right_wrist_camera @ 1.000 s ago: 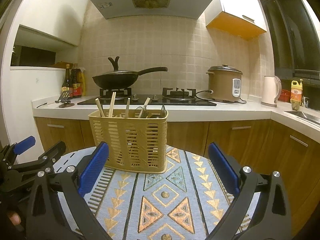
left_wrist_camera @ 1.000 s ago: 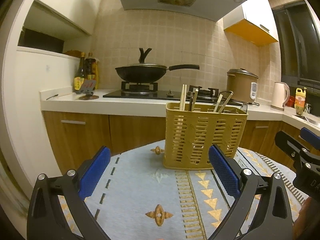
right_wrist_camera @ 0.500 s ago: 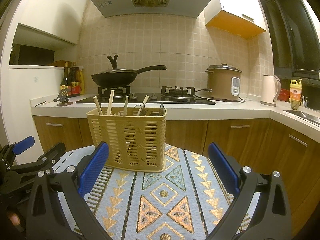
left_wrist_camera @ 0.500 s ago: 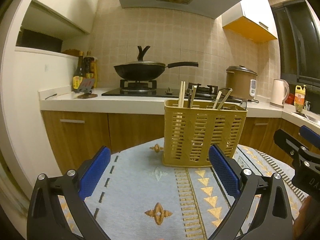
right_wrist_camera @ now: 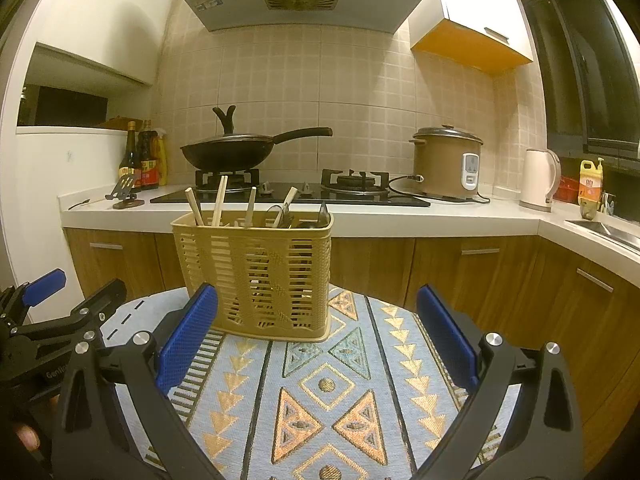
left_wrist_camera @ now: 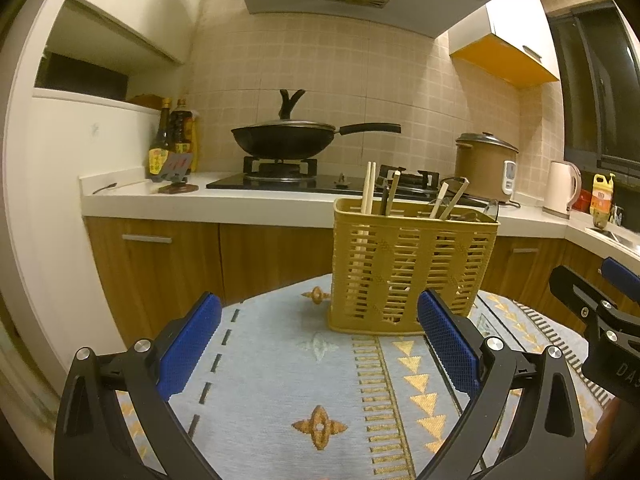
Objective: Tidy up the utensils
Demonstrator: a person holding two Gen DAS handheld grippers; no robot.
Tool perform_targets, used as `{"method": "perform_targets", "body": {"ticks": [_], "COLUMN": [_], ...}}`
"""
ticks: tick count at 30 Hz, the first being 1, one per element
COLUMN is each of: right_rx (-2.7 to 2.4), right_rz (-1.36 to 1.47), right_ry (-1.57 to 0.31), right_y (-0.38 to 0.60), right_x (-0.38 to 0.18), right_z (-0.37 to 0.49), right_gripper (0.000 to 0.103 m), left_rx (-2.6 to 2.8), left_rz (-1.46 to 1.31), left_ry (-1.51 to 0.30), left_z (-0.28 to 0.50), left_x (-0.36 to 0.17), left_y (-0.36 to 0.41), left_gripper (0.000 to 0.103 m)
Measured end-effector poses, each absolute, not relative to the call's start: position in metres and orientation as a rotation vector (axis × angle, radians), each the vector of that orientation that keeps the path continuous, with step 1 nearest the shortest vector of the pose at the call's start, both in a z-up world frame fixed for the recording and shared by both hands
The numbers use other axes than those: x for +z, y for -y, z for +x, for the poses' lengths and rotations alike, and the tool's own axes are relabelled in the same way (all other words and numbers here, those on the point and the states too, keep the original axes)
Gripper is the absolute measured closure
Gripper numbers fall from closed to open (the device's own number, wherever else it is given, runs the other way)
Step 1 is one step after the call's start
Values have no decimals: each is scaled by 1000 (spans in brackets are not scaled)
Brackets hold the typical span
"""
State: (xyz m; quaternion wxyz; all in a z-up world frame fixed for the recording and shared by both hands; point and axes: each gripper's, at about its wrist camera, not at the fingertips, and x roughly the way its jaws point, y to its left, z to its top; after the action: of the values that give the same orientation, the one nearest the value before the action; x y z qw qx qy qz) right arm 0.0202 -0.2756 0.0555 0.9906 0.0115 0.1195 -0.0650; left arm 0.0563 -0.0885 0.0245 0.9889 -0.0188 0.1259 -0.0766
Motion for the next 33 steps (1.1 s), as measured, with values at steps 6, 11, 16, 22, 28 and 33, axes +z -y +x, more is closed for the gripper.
{"method": "perform_targets", "body": {"ticks": [6,11,16,22,28,33], "right_rx": [-131,-130,-131,-131,-131,-131], "right_rz": [25,28,35,35,32,33], "right_ry": [-239,-240,-241,-245,-249,-248], "right_y": [276,276,276,276,276,276], "right_x": [56,55,56,56,55,55], "right_z": [20,20,19,20,20,20], "right_gripper": [8,8,8,8,8,8], "left_rx": [-154,-154,-158,-157,-161,-162], "left_rz": [-24,-16,-9,-8,-6,-6], "left_ry": [-249,-249,-249,-245,-249,-249], "left_z": [55,54,54,53,54,53], "left_x": [24,24,23,23,23,23], "left_y": [91,93,95,95,95,95], "left_gripper": [8,8,8,8,8,8]}}
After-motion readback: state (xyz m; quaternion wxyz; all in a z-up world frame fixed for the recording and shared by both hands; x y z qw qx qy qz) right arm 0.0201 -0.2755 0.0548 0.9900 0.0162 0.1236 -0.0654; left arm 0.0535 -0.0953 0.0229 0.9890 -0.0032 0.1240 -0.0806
